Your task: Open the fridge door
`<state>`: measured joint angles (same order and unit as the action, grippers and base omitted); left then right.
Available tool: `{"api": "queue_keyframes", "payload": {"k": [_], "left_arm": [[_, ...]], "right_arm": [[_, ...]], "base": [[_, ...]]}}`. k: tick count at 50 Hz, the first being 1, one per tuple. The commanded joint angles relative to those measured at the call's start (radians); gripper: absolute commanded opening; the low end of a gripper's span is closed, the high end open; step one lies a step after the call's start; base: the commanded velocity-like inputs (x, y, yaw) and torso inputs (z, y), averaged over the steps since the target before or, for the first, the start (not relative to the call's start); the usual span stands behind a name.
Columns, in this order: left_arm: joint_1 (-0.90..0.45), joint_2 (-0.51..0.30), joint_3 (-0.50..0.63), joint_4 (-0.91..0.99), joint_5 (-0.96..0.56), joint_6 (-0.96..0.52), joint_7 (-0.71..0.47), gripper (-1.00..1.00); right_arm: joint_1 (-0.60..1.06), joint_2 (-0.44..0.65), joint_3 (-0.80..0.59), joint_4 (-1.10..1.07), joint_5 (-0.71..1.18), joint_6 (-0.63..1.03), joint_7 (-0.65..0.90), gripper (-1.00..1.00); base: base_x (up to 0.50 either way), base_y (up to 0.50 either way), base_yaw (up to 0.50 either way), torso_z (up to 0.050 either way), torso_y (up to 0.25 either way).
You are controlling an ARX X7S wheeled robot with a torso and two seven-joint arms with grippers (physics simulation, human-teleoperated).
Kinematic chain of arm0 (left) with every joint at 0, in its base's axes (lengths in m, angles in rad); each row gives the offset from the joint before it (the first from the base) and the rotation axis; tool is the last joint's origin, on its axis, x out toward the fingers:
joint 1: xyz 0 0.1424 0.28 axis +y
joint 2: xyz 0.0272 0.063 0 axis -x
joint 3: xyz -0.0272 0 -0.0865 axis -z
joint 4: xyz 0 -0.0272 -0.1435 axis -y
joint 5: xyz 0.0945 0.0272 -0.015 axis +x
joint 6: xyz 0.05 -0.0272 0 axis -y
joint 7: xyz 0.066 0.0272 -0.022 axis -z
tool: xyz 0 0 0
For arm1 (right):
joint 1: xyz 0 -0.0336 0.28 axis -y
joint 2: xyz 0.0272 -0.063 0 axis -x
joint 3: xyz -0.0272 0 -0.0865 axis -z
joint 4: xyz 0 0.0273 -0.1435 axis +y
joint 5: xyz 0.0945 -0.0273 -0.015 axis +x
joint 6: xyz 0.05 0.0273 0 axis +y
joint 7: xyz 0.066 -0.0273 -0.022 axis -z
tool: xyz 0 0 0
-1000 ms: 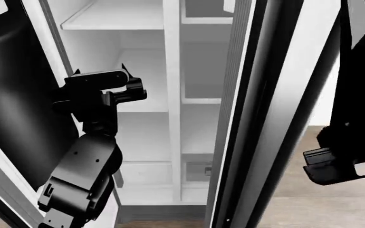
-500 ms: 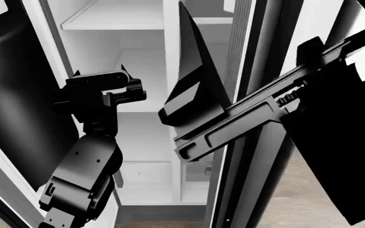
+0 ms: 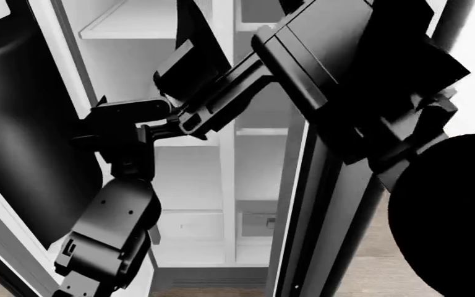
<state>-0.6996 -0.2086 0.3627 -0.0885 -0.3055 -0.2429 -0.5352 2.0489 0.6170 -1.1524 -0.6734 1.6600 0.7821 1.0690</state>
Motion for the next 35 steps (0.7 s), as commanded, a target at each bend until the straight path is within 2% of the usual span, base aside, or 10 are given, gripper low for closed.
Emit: {"api": "queue_keyframes", "payload": {"k": [1,13,18,22,35], "left_arm": [[-0.002,0.03,-0.001,-0.126,0.044,0.09,0.041,1.0],[0.004,0.031,0.019,-0.171,0.05,0.114,0.055,1.0],[-0.011,0.023,0.02,-0.127,0.037,0.06,0.05,1.0],[0.007,0.03,0.027,-0.173,0.048,0.122,0.057,1.0],[0.013,0.027,0.035,-0.18,0.047,0.132,0.057,1.0]], "right_arm": [[-0.009,-0.095,0.0,0.13,-0.151,-0.004,-0.175,1.0],[-0.026,-0.142,-0.012,0.229,-0.26,-0.041,-0.311,1.0],[-0.028,-0.16,-0.018,0.252,-0.282,-0.047,-0.34,1.0],[-0.038,-0.167,-0.025,0.283,-0.31,-0.06,-0.379,1.0],[-0.12,-0.147,-0.032,0.486,-0.406,-0.161,-0.557,1.0]], "base": [[0.0,0.0,0.0,0.0,0.0],[0.0,0.0,0.0,0.0,0.0],[0.0,0.0,0.0,0.0,0.0],[0.0,0.0,0.0,0.0,0.0],[0.0,0.0,0.0,0.0,0.0]]}}
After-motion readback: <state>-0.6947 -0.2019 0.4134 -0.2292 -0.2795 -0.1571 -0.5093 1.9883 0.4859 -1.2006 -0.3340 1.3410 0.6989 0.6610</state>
